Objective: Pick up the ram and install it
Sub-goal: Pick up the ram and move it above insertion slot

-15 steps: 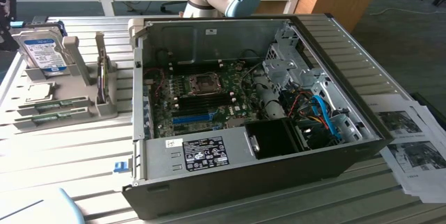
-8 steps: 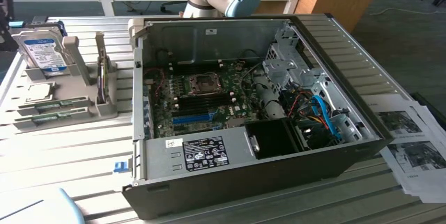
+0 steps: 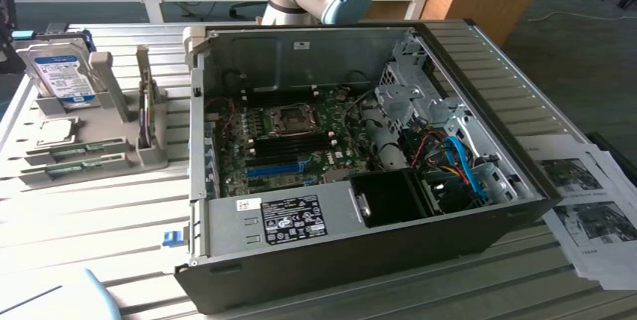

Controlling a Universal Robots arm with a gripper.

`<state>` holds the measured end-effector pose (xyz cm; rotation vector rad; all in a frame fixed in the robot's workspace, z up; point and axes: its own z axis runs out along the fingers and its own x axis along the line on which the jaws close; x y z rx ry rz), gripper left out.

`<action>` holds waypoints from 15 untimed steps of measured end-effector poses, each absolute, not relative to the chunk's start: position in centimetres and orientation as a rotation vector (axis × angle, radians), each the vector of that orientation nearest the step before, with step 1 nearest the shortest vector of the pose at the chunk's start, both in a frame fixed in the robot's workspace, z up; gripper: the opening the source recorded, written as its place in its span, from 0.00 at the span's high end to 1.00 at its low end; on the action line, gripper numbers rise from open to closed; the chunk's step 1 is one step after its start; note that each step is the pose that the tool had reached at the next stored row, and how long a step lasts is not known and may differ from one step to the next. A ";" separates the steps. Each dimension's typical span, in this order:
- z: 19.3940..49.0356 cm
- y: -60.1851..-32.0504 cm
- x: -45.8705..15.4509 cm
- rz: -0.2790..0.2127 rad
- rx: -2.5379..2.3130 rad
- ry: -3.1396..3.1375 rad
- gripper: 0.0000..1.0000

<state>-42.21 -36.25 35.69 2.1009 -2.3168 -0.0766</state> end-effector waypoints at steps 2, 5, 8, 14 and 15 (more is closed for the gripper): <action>35.7 -36.3 -42.2 -0.077 2.101 -2.317 0.91; 35.7 -36.3 -42.2 -0.077 2.101 -2.317 0.91; 35.7 -36.3 -42.2 -0.076 2.103 -2.315 0.91; 35.7 -36.3 -42.2 -0.075 2.119 -2.301 0.91; 35.7 -36.3 -42.2 -0.075 2.120 -2.300 0.91</action>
